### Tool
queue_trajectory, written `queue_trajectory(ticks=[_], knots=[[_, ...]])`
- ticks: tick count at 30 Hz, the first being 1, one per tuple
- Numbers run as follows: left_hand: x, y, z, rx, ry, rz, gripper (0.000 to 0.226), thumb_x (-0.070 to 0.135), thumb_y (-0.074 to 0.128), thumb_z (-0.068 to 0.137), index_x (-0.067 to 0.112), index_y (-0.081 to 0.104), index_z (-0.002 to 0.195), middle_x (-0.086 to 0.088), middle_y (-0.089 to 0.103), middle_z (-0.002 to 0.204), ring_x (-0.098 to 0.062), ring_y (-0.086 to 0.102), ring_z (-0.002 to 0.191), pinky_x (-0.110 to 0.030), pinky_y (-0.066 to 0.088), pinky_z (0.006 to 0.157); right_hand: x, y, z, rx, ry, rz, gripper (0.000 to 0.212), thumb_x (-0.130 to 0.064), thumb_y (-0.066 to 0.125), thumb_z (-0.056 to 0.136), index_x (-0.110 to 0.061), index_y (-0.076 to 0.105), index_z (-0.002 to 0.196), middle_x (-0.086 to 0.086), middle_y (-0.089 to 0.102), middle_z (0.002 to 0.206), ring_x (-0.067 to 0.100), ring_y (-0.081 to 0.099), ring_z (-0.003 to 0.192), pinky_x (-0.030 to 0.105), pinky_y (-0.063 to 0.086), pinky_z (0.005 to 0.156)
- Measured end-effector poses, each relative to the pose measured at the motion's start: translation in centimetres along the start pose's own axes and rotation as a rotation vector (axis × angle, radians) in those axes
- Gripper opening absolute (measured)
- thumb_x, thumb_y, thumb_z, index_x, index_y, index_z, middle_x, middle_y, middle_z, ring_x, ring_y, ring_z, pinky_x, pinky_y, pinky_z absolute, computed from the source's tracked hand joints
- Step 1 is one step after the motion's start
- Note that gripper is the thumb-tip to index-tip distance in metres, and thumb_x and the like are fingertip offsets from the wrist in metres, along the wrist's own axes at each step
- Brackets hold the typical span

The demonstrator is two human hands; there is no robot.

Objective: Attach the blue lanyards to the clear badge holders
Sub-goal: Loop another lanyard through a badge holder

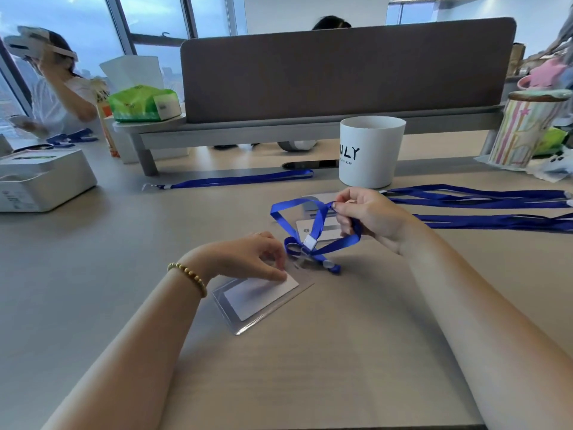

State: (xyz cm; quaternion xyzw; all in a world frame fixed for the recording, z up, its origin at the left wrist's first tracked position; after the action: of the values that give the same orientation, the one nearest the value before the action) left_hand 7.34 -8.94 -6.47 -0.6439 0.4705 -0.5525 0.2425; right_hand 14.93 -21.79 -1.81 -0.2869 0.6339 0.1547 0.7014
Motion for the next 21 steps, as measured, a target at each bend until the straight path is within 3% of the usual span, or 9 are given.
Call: queue_trajectory(ticks=[3,6,10,16,21], knots=[[-0.1,-0.8,-0.1,0.075,0.006,-0.017,0.011,0.033,0.059,0.087,0.024,0.053,0.087,0.007,0.049,0.097,-0.013,0.048,0.092,-0.025,0.043,0.086,0.6,-0.5,-0.1,-0.012,0.059,0.036,0.009,-0.007,0.044,0.096,-0.011,0.047,0.088,0.0,0.044,0.055,0.013,0.038,0.049,0.025,0.042,0.055],[0.3,-1.8,0.4,0.265,-0.049,0.042,0.036,0.051,0.052,0.084,0.021,0.052,0.104,0.004,0.052,0.096,-0.014,0.048,0.089,-0.024,0.042,0.078,0.4,-0.3,-0.2,-0.07,0.069,0.034,0.007,-0.008,0.044,0.096,-0.01,0.048,0.09,-0.001,0.044,0.055,0.011,0.037,0.045,0.024,0.04,0.052],[2.1,-1.7,1.4,0.432,-0.088,0.193,0.053,0.065,0.051,0.077,0.021,0.058,0.104,0.002,0.046,0.107,-0.016,0.038,0.105,-0.03,0.037,0.09,-0.2,0.6,-0.3,-0.113,0.043,0.068,0.009,-0.008,0.044,0.096,-0.01,0.047,0.088,0.0,0.044,0.055,0.011,0.036,0.043,0.026,0.036,0.051],[1.5,-2.0,1.6,0.442,-0.043,0.13,0.024,0.029,0.053,0.088,0.021,0.062,0.109,0.0,0.051,0.111,-0.018,0.041,0.111,-0.032,0.038,0.097,0.2,0.2,0.0,-0.065,0.06,0.021,0.007,-0.008,0.045,0.096,-0.01,0.047,0.09,0.0,0.043,0.057,0.011,0.033,0.043,0.023,0.038,0.048],[0.7,-2.4,1.0,0.322,0.0,-0.253,0.016,0.018,0.063,0.086,0.008,0.066,0.097,0.003,0.066,0.084,-0.003,0.06,0.074,-0.018,0.046,0.078,1.6,-1.8,0.5,0.115,0.154,-0.275,0.011,-0.006,0.044,0.092,-0.013,0.051,0.086,0.002,0.048,0.06,0.013,0.036,0.044,0.026,0.039,0.052]])
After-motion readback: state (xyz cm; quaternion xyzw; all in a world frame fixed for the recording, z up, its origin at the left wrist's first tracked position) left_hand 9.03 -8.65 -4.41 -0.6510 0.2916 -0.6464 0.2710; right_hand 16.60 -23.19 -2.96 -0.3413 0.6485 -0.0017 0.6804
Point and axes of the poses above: each hand's wrist, its own z-axis towards the middle knuckle, its own y-axis out of the palm, x = y × z, the point moved 10 cm from there along z, towards the middle knuckle
